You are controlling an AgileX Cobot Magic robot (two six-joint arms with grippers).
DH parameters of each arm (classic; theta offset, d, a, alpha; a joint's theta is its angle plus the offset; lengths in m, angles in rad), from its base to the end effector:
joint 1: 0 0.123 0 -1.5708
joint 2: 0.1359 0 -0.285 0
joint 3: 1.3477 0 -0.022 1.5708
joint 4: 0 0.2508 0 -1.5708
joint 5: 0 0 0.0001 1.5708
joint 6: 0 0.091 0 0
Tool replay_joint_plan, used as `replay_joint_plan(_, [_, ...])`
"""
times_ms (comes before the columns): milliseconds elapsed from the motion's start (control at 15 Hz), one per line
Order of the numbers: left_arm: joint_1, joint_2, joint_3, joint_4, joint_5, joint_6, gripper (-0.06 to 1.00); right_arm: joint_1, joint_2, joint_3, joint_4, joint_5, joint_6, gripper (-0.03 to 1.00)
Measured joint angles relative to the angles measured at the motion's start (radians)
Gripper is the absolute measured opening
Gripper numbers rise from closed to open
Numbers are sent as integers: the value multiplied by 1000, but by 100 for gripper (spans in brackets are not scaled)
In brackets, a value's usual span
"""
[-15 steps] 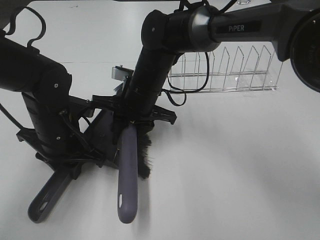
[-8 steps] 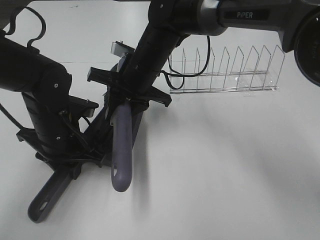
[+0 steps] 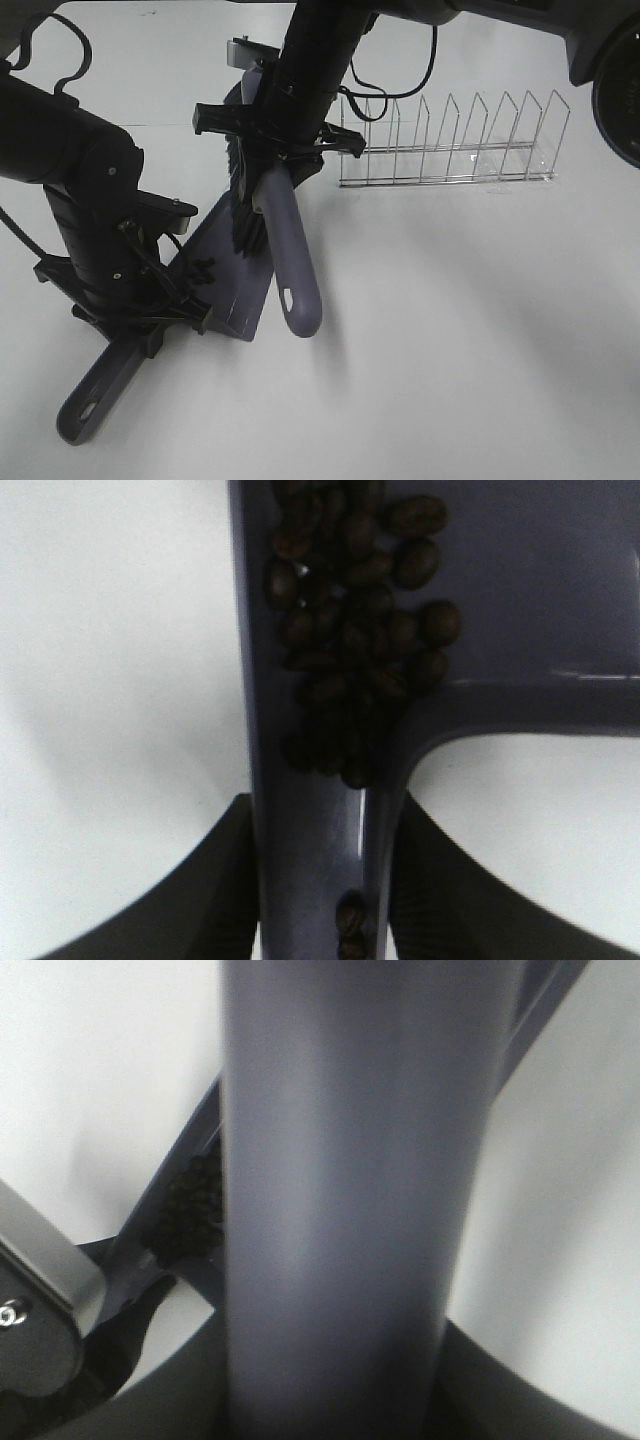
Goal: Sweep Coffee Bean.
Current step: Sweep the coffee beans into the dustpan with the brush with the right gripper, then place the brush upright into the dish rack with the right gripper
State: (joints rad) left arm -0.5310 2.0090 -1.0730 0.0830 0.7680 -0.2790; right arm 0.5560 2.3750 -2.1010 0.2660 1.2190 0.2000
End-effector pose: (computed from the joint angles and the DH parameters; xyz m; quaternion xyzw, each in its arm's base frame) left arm 0.2897 -0.1641 0.0979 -0.1558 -0.9871 -0.0349 0.0100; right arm 0.4095 0.2809 0.1793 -0.1402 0.9784 0.1489 0.0287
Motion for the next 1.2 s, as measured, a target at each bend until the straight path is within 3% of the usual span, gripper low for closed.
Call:
replay_joint_plan(467, [0, 0, 0, -6, -2, 0, 33, -1, -152, 35, -156, 4, -11, 31])
replay_joint_plan(933, [0, 0, 0, -29, -4, 4, 33, -15, -446, 492, -296, 8, -20, 31])
replay_joint_plan(1200, [0, 0, 0, -56, -4, 26, 33, -179, -498, 640, -308, 13, -43, 31])
